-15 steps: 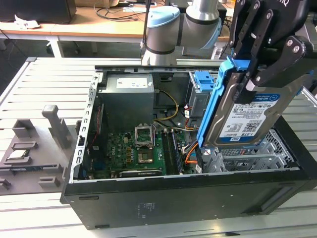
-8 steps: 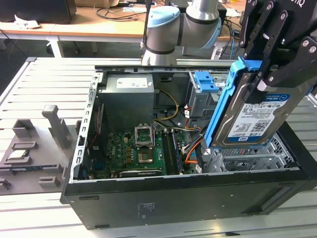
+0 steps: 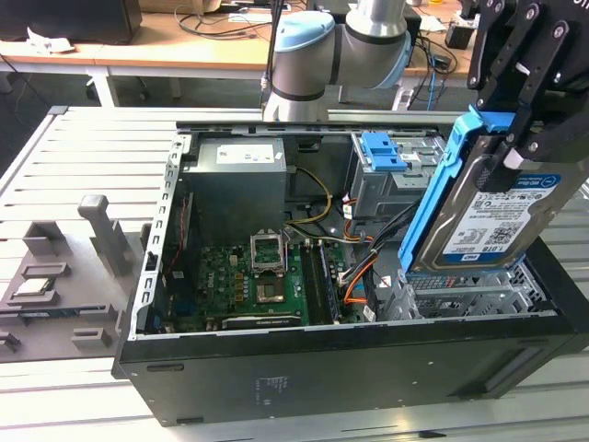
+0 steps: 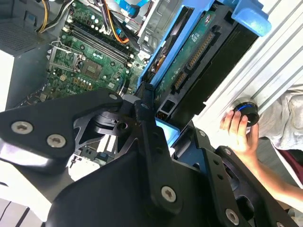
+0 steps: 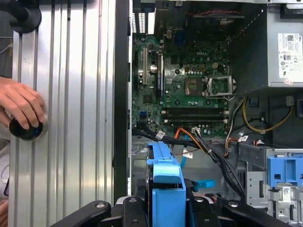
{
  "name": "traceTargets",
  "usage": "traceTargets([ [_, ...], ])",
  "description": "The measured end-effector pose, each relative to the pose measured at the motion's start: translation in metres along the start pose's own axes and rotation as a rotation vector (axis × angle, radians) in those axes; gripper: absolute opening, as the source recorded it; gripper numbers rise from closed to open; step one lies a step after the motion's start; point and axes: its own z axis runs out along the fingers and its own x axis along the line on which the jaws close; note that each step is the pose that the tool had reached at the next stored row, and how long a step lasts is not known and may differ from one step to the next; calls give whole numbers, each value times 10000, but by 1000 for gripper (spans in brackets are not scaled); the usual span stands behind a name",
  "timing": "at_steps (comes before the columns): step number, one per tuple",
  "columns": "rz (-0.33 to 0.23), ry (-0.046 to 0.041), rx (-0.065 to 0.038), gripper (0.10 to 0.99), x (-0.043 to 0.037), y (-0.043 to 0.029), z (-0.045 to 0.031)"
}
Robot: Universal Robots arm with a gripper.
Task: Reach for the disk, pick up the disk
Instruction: 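Pick up the disk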
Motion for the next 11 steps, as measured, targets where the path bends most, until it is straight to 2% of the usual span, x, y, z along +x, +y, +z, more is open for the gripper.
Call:
traceTargets([
  [1, -1, 3, -18, 369, 0, -26, 13],
  [4, 0, 2, -40, 369, 1, -32, 56],
  [11, 0, 2, -45, 369, 1, -34, 84],
])
